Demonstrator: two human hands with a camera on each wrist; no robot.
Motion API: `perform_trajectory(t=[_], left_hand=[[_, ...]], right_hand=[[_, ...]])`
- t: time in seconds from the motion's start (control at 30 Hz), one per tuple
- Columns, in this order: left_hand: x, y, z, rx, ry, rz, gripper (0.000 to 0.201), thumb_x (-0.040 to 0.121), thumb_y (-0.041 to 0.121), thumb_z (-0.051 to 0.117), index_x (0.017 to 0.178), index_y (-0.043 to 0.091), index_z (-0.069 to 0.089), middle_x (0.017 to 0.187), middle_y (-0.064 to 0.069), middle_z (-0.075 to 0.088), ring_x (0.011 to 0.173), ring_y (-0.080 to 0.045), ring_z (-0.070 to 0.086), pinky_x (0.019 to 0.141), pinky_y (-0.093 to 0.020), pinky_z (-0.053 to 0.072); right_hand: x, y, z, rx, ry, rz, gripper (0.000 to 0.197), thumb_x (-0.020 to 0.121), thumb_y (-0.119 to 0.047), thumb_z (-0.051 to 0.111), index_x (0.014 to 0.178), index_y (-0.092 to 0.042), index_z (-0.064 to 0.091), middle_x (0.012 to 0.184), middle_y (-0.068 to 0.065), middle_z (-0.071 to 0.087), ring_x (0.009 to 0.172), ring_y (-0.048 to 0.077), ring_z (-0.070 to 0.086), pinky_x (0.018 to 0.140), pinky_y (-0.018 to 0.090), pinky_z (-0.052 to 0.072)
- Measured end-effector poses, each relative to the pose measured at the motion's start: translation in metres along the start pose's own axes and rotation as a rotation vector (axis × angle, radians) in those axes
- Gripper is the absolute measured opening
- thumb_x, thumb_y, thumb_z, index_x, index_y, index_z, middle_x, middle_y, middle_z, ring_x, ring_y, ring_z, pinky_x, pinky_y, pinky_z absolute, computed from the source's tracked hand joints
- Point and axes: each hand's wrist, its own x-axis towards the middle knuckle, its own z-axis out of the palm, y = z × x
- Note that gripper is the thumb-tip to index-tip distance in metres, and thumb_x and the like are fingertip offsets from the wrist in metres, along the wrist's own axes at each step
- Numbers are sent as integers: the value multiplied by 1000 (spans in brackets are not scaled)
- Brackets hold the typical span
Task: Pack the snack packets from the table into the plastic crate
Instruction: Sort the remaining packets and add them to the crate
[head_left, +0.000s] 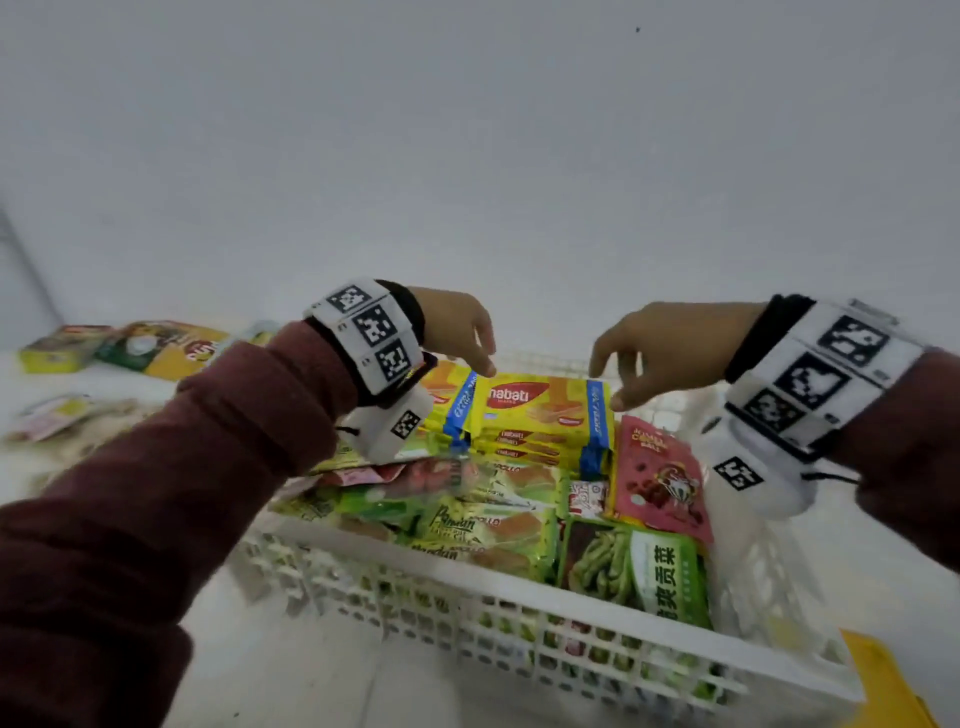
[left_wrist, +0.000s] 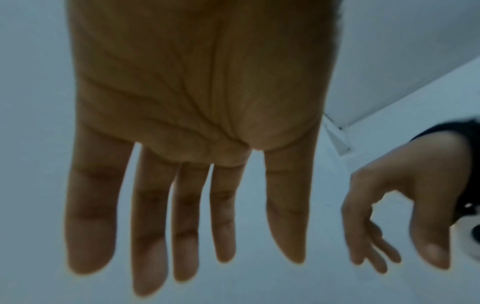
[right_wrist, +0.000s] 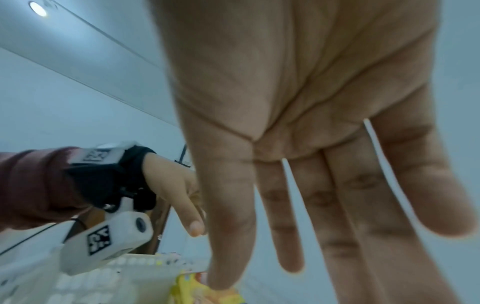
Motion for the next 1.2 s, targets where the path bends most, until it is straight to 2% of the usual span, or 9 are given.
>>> perform_trajectory(t=[0.13,0.3,0.4,0.53,0.73,0.87,1.0,1.13,1.2], left_hand=[[-8,-47,-2,-51,-83,-81,36,86,24,65,118,8,59,74,5,56,66,-6,52,55,-12,41],[-16,-76,0,-48,-157,-71,29,89,20,62,115,8,61,79,7,57,69,-3,54,52,-11,45],[-15,-85,4,-60,-210,-35,11,88,15,59,97,10,65,70,8,58,64,-4,54,49,-9,46],[-14,-87,15,-58,-320,2,16,85,19,65,74,8,63,48,8,58,46,-4,53,48,-13,46],[-4,-69,39,203,-484,121,16,87,24,62,87,8,62,73,-4,54,55,-11,42,50,-19,35],[9,-66,58,276,-524,134,52,87,29,63,131,6,48,107,-2,46,78,-11,45,62,-21,37],[19,-67,78,297,-484,146,52,82,23,69,125,2,50,103,-6,52,90,-19,48,67,-24,42],[21,-72,87,251,-454,113,55,80,24,71,127,7,48,105,-3,59,87,-18,56,71,-24,49],[21,-73,85,320,-454,126,47,77,25,73,116,7,55,97,-3,58,77,-15,53,66,-25,44]], right_hand=[[58,-67,19,40,-20,-224,48,85,-25,65,129,-13,51,121,7,60,98,20,55,67,16,29],[119,-124,52,86,-144,-275,60,89,-18,59,143,-20,33,146,4,39,129,19,42,99,27,36],[137,-138,63,10,-159,-269,55,86,-14,61,138,-21,43,137,5,49,122,22,49,98,30,41],[131,-124,51,104,-56,-253,36,86,-14,61,122,-13,60,109,5,63,87,15,58,65,13,35],[88,-71,23,64,9,-85,21,83,-24,67,100,-13,70,85,-4,60,82,13,53,63,22,35],[61,-36,19,114,30,41,8,80,-22,70,85,-20,64,83,-5,61,84,18,58,73,28,43],[46,-25,31,155,-10,86,18,78,-22,73,81,-27,56,81,-13,56,80,14,55,71,25,41],[42,-26,41,194,-40,92,19,76,-17,72,87,-24,58,94,-2,60,86,19,55,76,31,44],[43,-27,46,198,-39,70,20,76,-16,71,87,-23,56,87,-8,56,85,15,53,72,23,43]])
